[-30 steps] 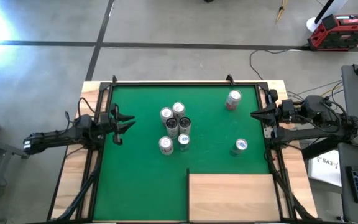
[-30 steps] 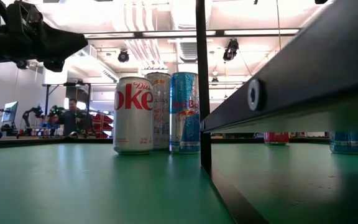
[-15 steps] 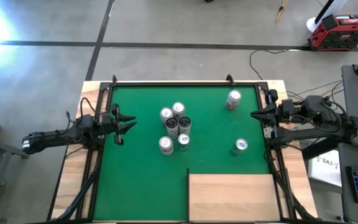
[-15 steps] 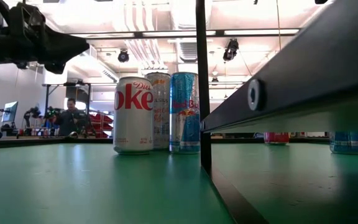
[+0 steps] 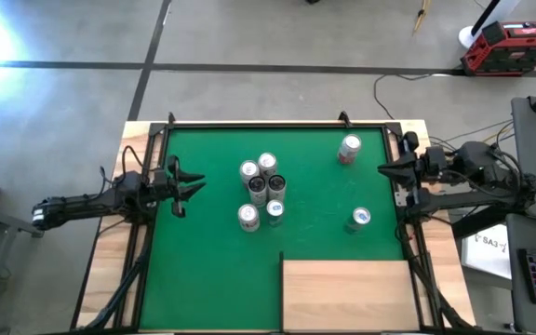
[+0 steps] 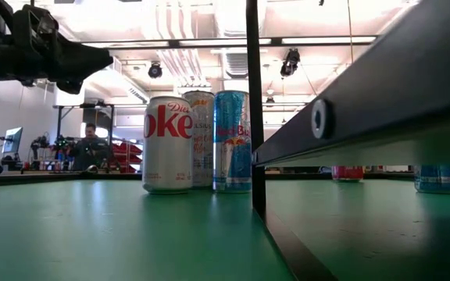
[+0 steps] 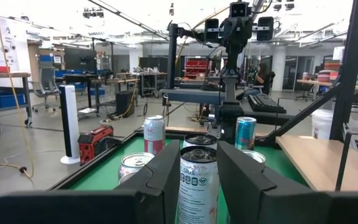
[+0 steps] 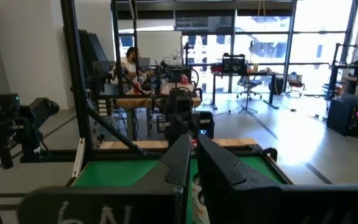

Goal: Place canned beverage on shelf
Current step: Put the right blue soda can on the shelf

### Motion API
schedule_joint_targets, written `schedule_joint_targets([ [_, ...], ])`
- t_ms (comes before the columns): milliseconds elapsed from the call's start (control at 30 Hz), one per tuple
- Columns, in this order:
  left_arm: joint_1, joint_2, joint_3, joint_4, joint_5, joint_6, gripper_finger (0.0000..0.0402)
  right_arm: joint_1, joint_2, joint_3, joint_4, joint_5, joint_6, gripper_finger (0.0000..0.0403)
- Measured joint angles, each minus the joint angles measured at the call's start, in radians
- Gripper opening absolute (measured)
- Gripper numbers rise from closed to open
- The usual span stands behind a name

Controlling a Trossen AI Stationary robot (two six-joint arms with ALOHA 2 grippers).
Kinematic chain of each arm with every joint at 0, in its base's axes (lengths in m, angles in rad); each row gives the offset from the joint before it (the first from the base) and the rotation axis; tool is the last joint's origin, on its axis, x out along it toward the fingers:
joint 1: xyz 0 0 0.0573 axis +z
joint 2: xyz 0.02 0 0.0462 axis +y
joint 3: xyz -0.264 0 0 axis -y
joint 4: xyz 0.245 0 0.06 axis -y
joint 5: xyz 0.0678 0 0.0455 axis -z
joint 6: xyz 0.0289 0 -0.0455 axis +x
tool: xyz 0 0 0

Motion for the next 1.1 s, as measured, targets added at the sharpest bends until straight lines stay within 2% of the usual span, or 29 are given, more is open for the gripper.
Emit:
schedule_joint_targets([
  [200, 0.000, 0.000, 0.000, 0.000, 0.000, 0.000, 0.0088, 0.000, 0.002, 0.000, 0.005, -0.001, 0.077, 0.0022],
  [400, 0.000, 0.000, 0.000, 0.000, 0.000, 0.000, 0.0088, 0.000, 0.106, 0.000, 0.016, 0.020, 0.028, 0.0022],
  [500, 0.000, 0.000, 0.000, 0.000, 0.000, 0.000, 0.0088, 0.000, 0.190, 0.000, 0.024, 0.095, 0.088, 0.0022],
  [633, 0.000, 0.000, 0.000, 0.000, 0.000, 0.000, 0.0088, 0.000, 0.292, 0.007, 0.021, 0.271, 0.212, 0.0022],
  [700, 0.000, 0.000, 0.000, 0.000, 0.000, 0.000, 0.0088, 0.000, 0.329, 0.039, -0.064, 0.338, 0.297, 0.0022],
  [767, 0.000, 0.000, 0.000, 0.000, 0.000, 0.000, 0.0088, 0.000, 0.367, 0.077, -0.199, 0.353, 0.378, 0.0022],
  [1000, 0.000, 0.000, 0.000, -0.001, 0.000, 0.000, 0.0088, 0.000, 0.494, 0.314, -0.714, 0.340, 0.749, 0.0022],
  [1100, 0.000, 0.001, 0.000, 0.000, 0.000, 0.000, 0.0088, 0.000, 0.545, 0.405, -0.899, 0.274, 0.878, 0.0022],
])
